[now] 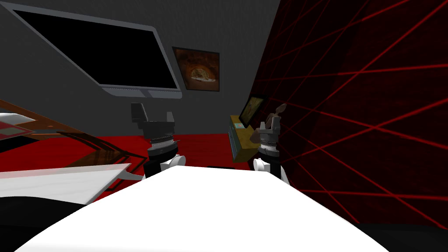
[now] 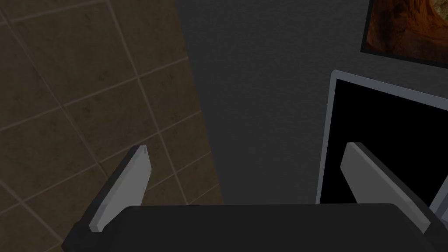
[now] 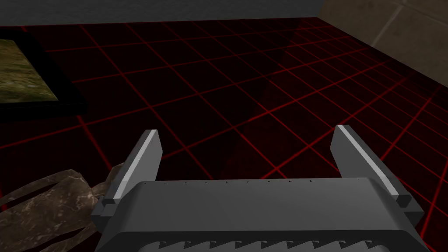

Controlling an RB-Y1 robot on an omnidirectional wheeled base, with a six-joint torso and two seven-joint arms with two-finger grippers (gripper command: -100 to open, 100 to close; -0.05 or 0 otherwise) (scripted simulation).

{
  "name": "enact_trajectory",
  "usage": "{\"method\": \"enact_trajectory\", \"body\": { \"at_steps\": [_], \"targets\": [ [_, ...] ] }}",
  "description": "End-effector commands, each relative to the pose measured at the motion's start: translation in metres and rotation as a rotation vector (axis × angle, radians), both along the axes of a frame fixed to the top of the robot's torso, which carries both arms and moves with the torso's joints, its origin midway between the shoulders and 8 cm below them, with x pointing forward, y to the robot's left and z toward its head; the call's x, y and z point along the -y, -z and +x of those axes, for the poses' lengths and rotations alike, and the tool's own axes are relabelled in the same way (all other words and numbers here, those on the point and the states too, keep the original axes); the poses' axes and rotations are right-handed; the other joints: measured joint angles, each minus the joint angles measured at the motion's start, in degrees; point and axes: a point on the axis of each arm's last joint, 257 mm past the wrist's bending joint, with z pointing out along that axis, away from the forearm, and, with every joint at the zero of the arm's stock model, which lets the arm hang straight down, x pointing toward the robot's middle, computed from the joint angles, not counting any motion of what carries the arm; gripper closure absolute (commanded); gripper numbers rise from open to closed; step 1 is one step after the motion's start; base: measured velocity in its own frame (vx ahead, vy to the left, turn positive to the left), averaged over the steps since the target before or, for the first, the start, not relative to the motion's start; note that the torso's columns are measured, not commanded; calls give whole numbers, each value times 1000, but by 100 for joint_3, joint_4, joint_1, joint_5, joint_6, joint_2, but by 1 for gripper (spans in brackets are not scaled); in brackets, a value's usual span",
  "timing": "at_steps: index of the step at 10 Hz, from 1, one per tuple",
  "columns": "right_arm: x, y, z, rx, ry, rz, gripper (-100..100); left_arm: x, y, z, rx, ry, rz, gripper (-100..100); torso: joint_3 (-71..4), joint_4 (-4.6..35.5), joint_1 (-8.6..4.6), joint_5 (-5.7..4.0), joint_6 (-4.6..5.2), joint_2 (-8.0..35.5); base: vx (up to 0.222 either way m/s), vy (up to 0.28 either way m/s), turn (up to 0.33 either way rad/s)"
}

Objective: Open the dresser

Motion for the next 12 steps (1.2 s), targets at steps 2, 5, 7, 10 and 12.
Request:
{"method": "enact_trajectory", "body": {
  "at_steps": [2,5,7,10,12],
  "targets": [
    [0,0,0,0,0,0,0,0,0,0,0,0,0,0,-1200,600,0,0,0,597,0,0,0],
    [0,0,0,0,0,0,0,0,0,0,0,0,0,0,-3692,1846,0,0,0,1845,0,0,0],
    [0,0,0,0,0,0,0,0,0,0,0,0,0,0,-5381,2691,0,0,0,2693,0,0,0],
    [-3,10,6,-34,25,-98,-100,0,0,0,0,0,0,0,-7919,3960,0,0,0,3962,12,5,-2],
    [-4,24,14,-77,75,-215,-100,0,0,0,0,0,0,0,-8435,4201,7,2,-1,4192,68,33,-11]
  ]
}}
